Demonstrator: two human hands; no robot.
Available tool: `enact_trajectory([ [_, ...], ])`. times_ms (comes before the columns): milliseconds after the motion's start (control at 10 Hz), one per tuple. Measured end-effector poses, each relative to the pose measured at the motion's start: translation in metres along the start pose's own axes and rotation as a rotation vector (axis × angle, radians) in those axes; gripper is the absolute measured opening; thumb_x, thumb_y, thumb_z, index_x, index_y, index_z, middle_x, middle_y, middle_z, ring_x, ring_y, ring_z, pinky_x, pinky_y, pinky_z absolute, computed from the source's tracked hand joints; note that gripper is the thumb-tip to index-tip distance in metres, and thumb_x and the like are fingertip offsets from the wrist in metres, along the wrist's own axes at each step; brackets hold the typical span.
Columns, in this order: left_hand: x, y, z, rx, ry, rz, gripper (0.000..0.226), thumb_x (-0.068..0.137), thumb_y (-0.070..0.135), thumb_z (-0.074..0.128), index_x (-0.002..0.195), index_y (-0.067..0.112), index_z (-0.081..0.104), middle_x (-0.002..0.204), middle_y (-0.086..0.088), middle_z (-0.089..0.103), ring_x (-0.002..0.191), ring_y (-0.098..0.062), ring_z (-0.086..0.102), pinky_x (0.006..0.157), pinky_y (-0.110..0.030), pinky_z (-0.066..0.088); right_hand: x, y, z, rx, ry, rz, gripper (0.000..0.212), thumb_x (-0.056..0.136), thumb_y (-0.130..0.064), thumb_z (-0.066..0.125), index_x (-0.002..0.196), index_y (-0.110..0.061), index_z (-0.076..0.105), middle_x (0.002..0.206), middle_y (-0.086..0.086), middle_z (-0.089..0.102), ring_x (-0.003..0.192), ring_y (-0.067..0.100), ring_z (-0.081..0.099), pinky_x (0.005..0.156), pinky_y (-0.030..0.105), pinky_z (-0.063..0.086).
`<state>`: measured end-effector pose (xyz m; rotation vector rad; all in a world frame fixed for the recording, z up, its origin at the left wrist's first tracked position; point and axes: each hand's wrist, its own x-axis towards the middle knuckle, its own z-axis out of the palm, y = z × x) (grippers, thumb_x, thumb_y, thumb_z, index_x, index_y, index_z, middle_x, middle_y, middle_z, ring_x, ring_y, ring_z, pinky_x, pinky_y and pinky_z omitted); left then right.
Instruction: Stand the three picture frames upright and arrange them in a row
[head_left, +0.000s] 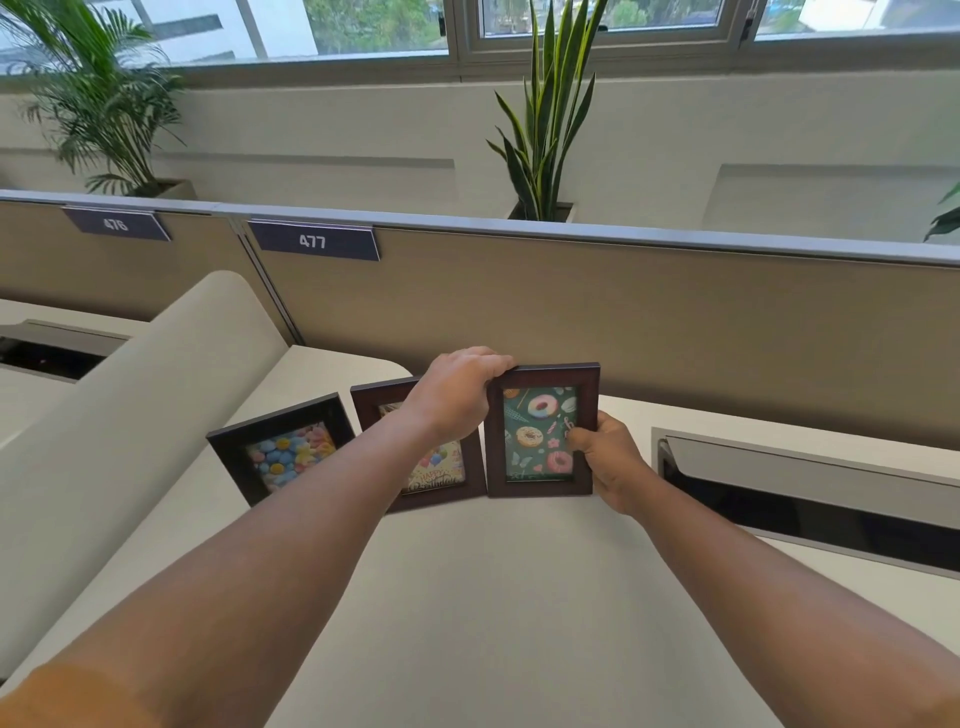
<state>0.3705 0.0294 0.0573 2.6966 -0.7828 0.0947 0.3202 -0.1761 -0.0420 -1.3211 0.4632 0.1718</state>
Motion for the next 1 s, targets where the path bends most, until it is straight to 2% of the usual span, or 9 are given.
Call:
enact_trajectory([
  [200,-0.001,0.002,0.001,-0.021,-0.005,-0.027,0.058,0.089,-0.01,0.044,0.137,0.015,0.063,0.128,-0.007,0.068,0.12,-0.034,0.06,0.1,-0.045,0.048,-0.003,0.001,0.001,-0.046,0.028,-0.016,0.026,0.095,0.005,0.058,0.115,-0.011,0.064,0.11,0.016,0.077,0.094,0.034,0.077,0.086,0.056,0.061],
  [300,0.002,0.001,0.002,-0.018,0.004,-0.039,0.061,0.087,-0.012,0.044,0.138,0.017,0.062,0.13,-0.004,0.067,0.121,-0.033,0.06,0.101,-0.046,0.049,-0.003,-0.001,0.0,-0.044,0.022,-0.026,0.026,0.096,0.004,0.059,0.117,-0.01,0.064,0.11,0.015,0.078,0.092,0.032,0.078,0.083,0.052,0.063],
  [600,0.003,-0.003,0.005,-0.006,-0.003,-0.063,0.06,0.089,-0.009,0.044,0.141,0.018,0.059,0.13,-0.004,0.066,0.119,-0.033,0.06,0.1,-0.047,0.05,-0.002,-0.003,0.003,-0.076,0.004,-0.009,0.028,0.098,0.002,0.056,0.123,-0.011,0.061,0.113,0.013,0.077,0.097,0.031,0.077,0.083,0.05,0.063],
  [800,0.004,-0.001,0.006,0.014,0.012,-0.018,0.057,0.09,-0.008,0.047,0.14,0.017,0.058,0.137,-0.006,0.062,0.124,-0.032,0.057,0.104,-0.047,0.045,-0.007,-0.005,0.001,-0.076,0.009,-0.04,0.034,0.097,0.002,0.058,0.128,-0.014,0.055,0.122,0.012,0.071,0.095,0.023,0.075,0.067,0.036,0.063],
  [900,0.0,0.009,0.0,0.053,0.075,-0.046,0.058,0.093,-0.004,0.049,0.147,0.018,0.05,0.154,-0.008,0.048,0.143,-0.03,0.04,0.114,-0.049,0.032,-0.02,-0.01,0.005,-0.166,0.05,-0.108,0.065,0.092,-0.007,0.062,0.149,-0.026,0.037,0.144,0.007,0.052,0.124,0.027,0.061,0.081,0.042,0.062],
  [1000,-0.007,0.02,-0.002,0.046,0.121,-0.068,0.057,0.096,0.001,0.05,0.15,0.018,0.046,0.158,-0.006,0.042,0.149,-0.027,0.03,0.118,-0.048,0.025,-0.038,-0.017,0.005,-0.381,0.135,-0.219,0.081,0.086,-0.022,0.064,0.156,-0.033,0.025,0.157,0.002,0.037,0.143,0.025,0.04,0.106,0.054,0.048],
])
